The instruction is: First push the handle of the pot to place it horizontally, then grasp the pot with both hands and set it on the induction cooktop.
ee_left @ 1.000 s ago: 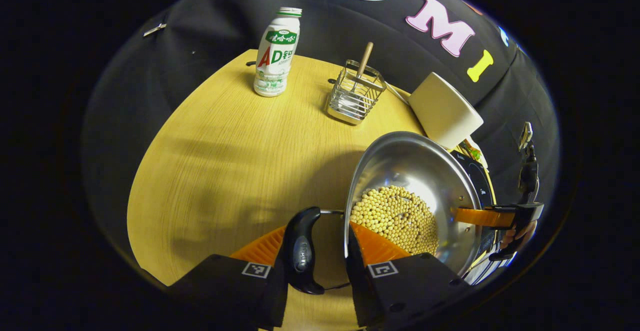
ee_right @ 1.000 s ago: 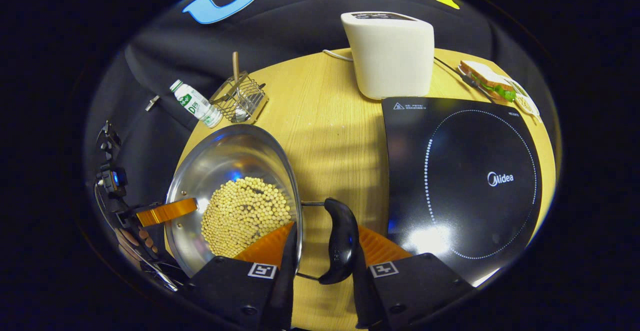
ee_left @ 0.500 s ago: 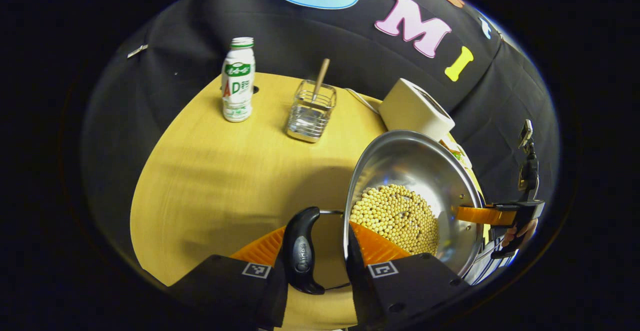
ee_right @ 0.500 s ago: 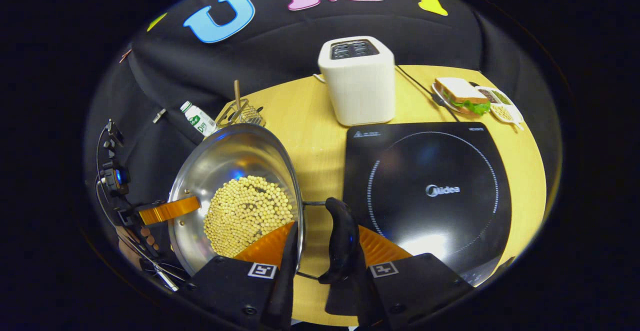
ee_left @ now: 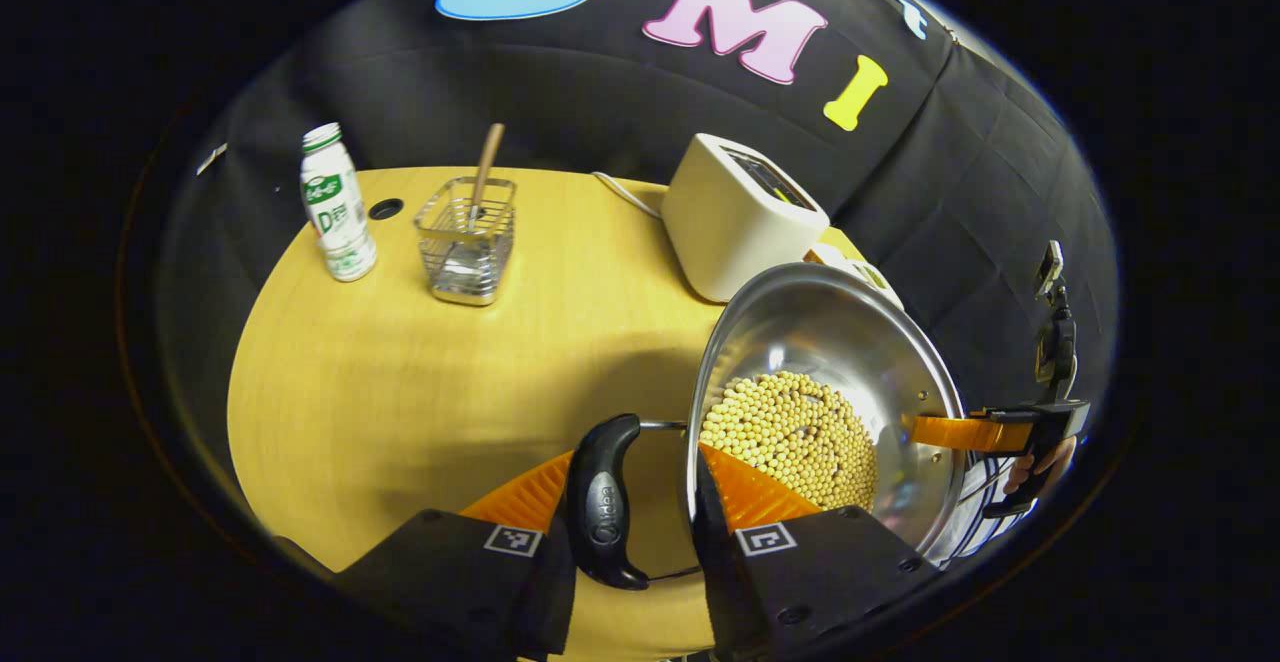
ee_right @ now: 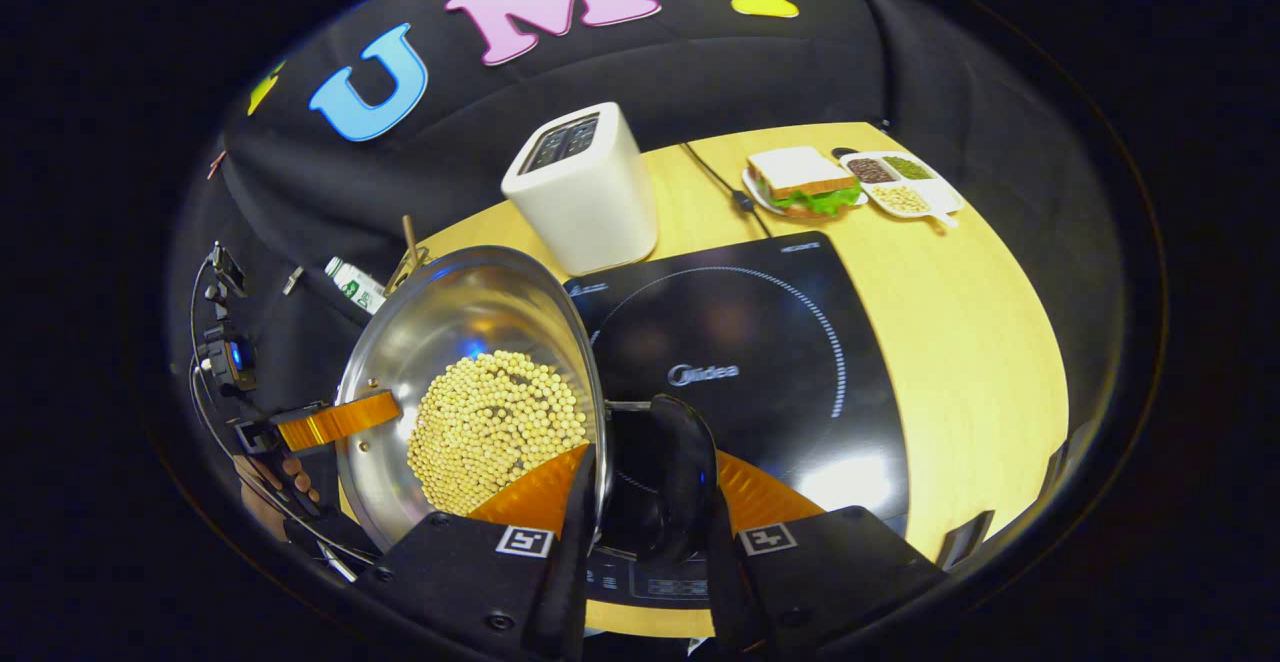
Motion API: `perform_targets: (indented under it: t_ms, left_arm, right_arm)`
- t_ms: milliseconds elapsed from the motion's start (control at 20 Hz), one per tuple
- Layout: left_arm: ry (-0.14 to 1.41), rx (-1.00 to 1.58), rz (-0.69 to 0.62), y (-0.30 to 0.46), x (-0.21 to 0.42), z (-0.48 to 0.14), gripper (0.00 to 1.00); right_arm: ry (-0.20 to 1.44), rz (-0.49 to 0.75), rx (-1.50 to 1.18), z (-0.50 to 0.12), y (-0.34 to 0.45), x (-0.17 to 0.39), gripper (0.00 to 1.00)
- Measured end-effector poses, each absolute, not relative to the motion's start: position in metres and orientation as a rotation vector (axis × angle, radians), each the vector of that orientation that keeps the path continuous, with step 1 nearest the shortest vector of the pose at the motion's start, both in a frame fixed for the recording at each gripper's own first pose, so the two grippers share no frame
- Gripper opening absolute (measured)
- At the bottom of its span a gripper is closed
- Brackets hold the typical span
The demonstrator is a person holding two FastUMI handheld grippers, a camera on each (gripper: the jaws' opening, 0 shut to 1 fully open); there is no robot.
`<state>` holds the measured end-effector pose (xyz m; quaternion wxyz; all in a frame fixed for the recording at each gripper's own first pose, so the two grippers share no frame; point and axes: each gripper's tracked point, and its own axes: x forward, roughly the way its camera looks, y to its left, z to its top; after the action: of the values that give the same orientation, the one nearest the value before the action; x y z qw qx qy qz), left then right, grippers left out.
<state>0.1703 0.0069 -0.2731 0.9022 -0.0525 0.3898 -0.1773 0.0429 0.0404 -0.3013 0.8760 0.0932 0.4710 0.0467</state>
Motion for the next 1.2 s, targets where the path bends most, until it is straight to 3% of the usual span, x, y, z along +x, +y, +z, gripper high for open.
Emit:
perform_targets:
  t_ms: [600,1050,1100,1200]
  left_arm:
    - [0.824,-0.089,-0.39,-0.114,0.207,-0.278,0.55]
    - [0.86,-0.121,-0.328,-0.139,0.233,-0.302,0.56]
    - [0.86,-0.121,-0.324,-0.138,0.232,-0.302,0.55]
    - [0.863,-0.132,-0.316,-0.136,0.228,-0.303,0.57]
  right_arm:
    - [0.998,0.043,0.225,-0.302,-0.077,0.086,0.52]
    - [1.047,0.073,0.241,-0.325,-0.098,0.119,0.52]
    - [1.045,0.078,0.239,-0.327,-0.099,0.121,0.48]
    - [1.043,0.094,0.226,-0.327,-0.099,0.124,0.52]
